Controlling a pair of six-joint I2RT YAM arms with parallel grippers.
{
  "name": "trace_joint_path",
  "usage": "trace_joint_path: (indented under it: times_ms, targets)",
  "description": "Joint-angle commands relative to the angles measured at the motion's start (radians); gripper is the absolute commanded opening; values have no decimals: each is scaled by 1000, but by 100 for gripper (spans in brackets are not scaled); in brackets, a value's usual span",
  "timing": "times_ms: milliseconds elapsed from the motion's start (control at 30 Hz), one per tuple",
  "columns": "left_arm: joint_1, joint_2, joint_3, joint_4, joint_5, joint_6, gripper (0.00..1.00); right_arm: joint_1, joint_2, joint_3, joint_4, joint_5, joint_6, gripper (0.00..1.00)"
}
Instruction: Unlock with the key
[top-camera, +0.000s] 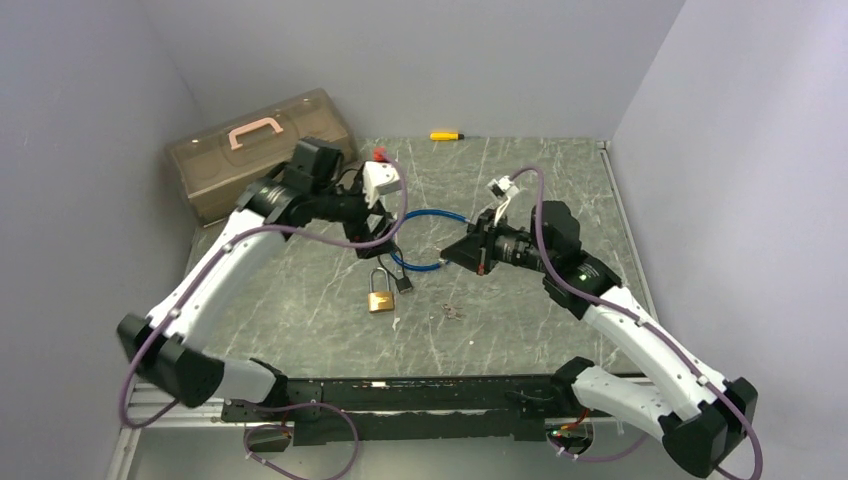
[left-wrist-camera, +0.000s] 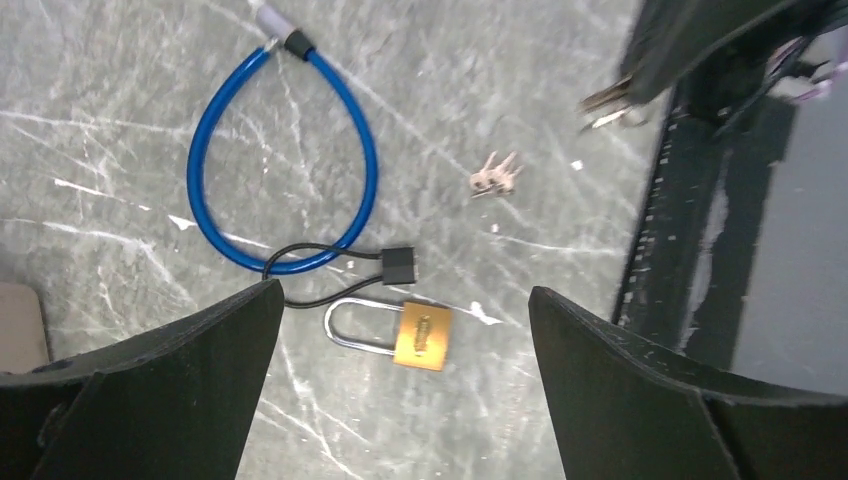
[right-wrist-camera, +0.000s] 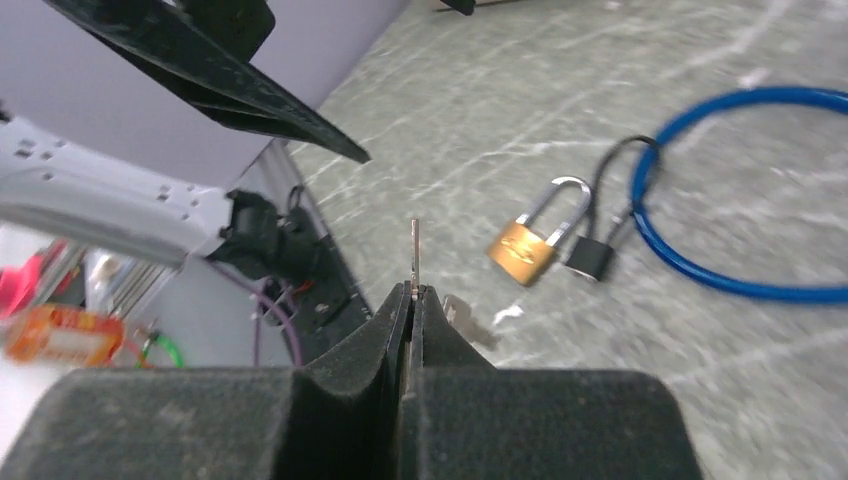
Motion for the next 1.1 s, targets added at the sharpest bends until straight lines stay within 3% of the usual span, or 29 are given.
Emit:
trace_joint_path:
  times_ms: [0,133,533,700,900,1067]
  targets:
    - [-13,135,66,63,-85,149,99,-22,-99,-20,-113,242,55,0]
    - [-20,349,163,109,-102,151,99,-27,-206,-28,-182,361,75,0]
    - [-49,915,597,142,-104,275,99,-28,-357,-23,-258,449,136,0]
    - [-63,998,674,179,-38,185,99,-30,-352,-13,-248,439,141,0]
    - [-119,986,578,310,-41,133,99,-29,-357,-6,-232,440,138,0]
    - [-128,1012,614,300,0,51,97,-30,-365,-1,-246,457,138,0]
